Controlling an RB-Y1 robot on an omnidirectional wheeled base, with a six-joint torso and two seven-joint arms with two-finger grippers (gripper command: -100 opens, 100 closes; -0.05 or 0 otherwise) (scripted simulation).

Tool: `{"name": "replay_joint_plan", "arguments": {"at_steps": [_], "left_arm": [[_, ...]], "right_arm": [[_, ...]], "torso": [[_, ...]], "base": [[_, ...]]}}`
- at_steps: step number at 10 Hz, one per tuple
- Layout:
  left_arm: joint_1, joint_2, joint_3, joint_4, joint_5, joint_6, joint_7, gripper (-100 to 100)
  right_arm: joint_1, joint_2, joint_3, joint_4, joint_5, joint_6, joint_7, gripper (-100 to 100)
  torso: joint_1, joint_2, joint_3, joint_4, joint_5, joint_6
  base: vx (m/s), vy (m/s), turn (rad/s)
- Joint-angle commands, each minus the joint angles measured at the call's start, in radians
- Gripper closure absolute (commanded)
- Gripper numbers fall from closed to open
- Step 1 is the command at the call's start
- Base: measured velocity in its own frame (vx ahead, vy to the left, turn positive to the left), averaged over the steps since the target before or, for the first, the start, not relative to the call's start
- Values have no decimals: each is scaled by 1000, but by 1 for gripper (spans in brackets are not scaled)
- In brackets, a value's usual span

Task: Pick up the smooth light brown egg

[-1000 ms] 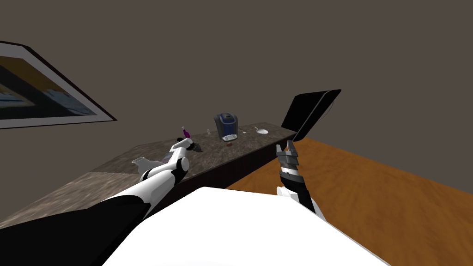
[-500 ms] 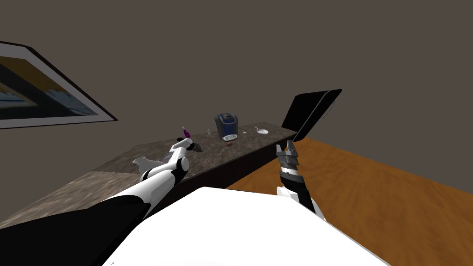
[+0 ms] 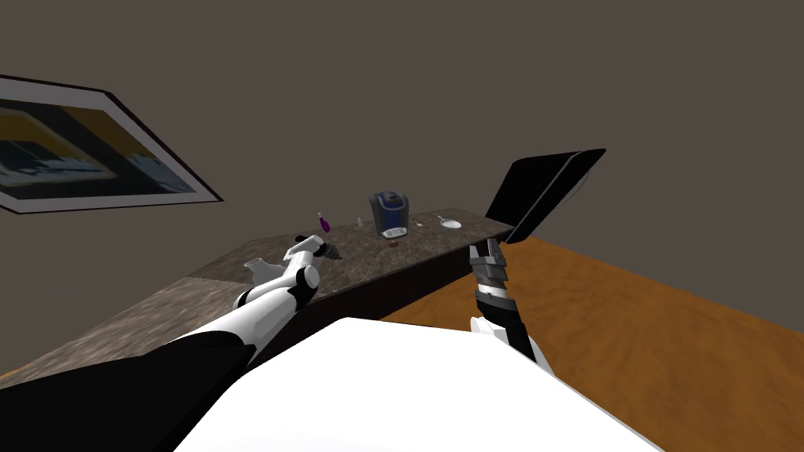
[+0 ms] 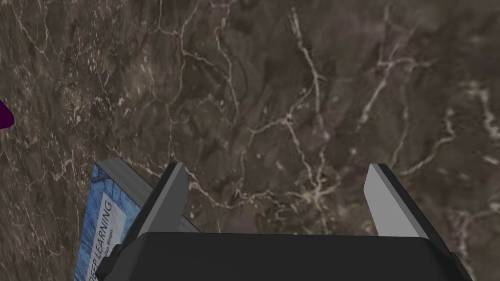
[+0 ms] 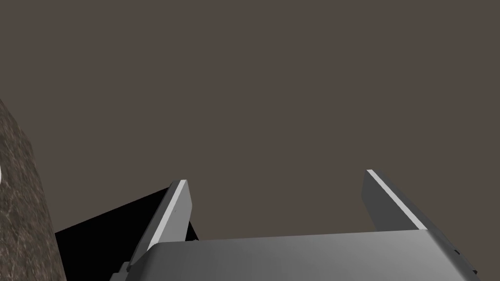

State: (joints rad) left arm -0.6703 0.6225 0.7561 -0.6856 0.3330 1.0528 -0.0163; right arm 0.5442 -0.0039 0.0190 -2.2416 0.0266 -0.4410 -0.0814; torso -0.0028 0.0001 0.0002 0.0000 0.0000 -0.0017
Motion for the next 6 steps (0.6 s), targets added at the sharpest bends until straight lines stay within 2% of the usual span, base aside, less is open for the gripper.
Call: {"name": "replay_joint_plan", "arguments": {"at_steps": [1,6], "left_arm": [[2,4,28,6,-8,4,-14,-100],[2,4,28,6,-8,4,-14,-100]], "right_arm": [[0,0,0,0,0,0,0,0],[0,0,0,0,0,0,0,0]], "torso": [[0,0,0,0,0,0],[2,-3,-2,-1,0,1]], "base": [[-32,-35,102],[-2,-5,-3]]}}
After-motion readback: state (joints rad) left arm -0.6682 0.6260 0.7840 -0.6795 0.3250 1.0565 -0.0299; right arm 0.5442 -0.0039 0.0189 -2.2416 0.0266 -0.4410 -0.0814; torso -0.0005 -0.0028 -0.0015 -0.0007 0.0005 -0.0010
